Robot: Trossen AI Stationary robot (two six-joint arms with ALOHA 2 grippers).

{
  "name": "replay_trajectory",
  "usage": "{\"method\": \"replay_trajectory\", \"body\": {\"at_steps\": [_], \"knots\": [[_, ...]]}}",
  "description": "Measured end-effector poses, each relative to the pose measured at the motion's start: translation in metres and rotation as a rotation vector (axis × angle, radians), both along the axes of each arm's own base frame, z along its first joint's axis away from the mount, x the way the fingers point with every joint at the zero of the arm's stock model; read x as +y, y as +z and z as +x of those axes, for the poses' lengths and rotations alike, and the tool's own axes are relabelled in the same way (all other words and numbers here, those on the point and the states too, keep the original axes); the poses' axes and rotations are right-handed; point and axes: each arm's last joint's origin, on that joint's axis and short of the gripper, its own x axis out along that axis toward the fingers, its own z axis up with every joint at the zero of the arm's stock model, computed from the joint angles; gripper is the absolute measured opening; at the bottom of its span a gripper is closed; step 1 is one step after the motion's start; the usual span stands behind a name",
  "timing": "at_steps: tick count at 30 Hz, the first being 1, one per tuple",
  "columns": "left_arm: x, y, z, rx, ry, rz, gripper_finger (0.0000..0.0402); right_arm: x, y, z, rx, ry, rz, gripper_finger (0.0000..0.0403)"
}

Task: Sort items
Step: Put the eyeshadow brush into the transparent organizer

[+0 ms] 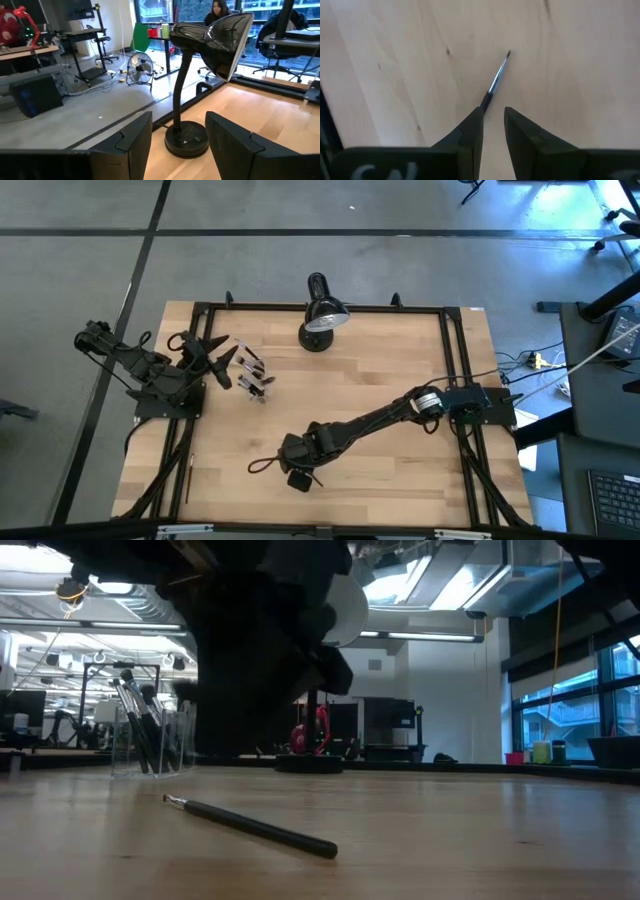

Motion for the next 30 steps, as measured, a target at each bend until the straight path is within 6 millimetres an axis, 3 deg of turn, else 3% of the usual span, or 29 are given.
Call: {"method": "replay_trajectory", "body": {"at_steps": [5,8,12,20,30], "knots": [[0.0,0.0,0.0,-0.005,0.015,0.004,0.018,-0.015,0.023,0.005,-0.026,0.051,-0.051,0.0078],[0.0,0.001,0.0,0.005,0.015,0.014,0.018,-0.015,0.027,0.004,-0.022,0.095,-0.06,0.008],[0.0,0.001,-0.001,0.008,0.02,0.019,0.018,0.001,0.019,-0.001,-0.012,0.178,-0.04,0.0106],[0.0,0.0,0.0,0.01,-0.015,0.004,0.018,-0.004,-0.003,-0.003,0.016,-0.045,-0.071,0.0197],[0.0,0.0,0.0,0.009,-0.011,0.006,0.018,0.006,-0.022,-0.003,-0.011,0.002,-0.042,0.0204]]}}
